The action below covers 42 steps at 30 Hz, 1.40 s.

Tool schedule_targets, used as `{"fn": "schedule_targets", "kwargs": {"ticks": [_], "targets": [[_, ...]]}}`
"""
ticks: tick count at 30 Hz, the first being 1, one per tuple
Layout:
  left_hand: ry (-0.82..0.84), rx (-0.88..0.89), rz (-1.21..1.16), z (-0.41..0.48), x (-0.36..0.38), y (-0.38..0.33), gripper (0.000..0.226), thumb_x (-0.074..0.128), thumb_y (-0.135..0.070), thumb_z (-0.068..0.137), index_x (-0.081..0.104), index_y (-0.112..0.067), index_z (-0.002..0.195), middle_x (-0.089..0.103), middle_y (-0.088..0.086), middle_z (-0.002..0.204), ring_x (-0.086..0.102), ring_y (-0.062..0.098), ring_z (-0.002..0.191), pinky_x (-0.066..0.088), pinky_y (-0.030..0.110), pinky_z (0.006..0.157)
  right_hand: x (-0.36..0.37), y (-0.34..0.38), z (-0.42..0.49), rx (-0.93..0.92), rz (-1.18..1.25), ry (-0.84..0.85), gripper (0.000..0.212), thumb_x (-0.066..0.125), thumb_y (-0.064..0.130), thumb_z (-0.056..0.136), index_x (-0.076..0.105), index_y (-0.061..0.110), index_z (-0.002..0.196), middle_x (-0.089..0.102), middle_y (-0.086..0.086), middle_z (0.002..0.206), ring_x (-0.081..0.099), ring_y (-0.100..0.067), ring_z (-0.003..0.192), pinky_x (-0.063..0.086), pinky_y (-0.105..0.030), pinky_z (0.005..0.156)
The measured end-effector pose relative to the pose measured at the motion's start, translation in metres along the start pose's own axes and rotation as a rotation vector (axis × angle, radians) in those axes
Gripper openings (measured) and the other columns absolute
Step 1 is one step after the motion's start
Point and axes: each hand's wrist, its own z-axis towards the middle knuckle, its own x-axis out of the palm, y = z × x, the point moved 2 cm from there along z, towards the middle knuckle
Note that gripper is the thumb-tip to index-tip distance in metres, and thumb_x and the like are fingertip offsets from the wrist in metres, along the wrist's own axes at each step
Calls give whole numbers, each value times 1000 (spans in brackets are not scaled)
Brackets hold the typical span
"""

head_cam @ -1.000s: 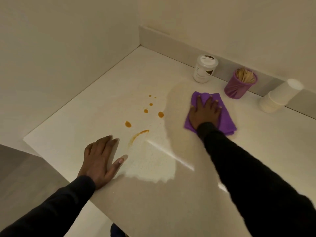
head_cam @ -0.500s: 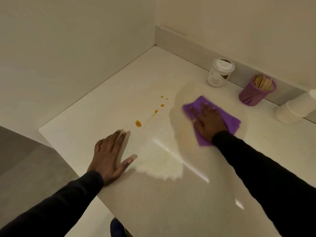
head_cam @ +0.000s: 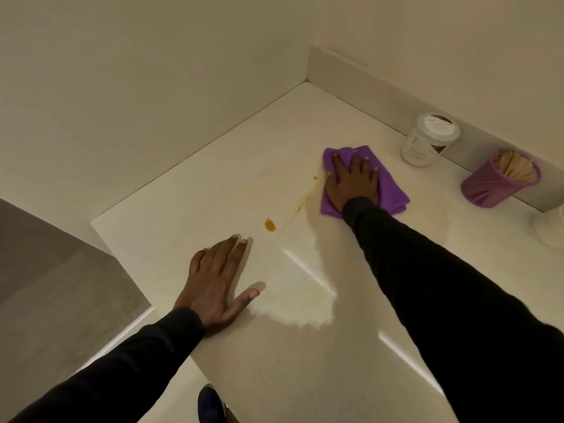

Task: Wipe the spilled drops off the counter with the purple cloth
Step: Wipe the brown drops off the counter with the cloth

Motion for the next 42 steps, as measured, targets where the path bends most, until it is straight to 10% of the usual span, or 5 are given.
{"fn": "schedule_targets", "kwargs": {"ticks": [14,23,29,35,42], "targets": [[-95,17,-48,-4,-5,-1,83,28,-68,93,18,-16,157,21,12,163,27,31,147,25,54,113,21,81,-172,-905,-28,159,54,33,45,98,34,32,151,26,-13,161,16,-35,150,9,-54,121],[-107,49,-38,-5,-4,-1,86,18,-71,93,11,-16,158,12,10,166,20,29,149,18,50,116,9,29,-62,147,40,24,63,22,49,100,13,24,157,10,-22,163,9,-46,148,5,-60,119],[-126,67,-93,-6,-6,2,84,18,-69,93,25,-13,155,25,14,162,29,31,144,21,47,112,33,134,-200,-181,11,51,65,24,51,101,3,27,158,6,-23,163,5,-46,149,7,-59,120],[-107,96,-154,-10,-9,4,83,17,-68,95,33,-8,150,35,17,155,35,33,141,27,50,110,28,32,-311,-372,45,51,69,37,38,94,5,40,156,38,-14,154,35,-45,140,18,-54,116],[-144,106,-196,-18,-22,19,72,29,-62,96,42,-9,144,40,16,149,36,32,139,27,51,111,18,-48,-274,713,68,14,63,19,48,99,15,24,157,16,-26,161,14,-50,145,15,-64,115]]}}
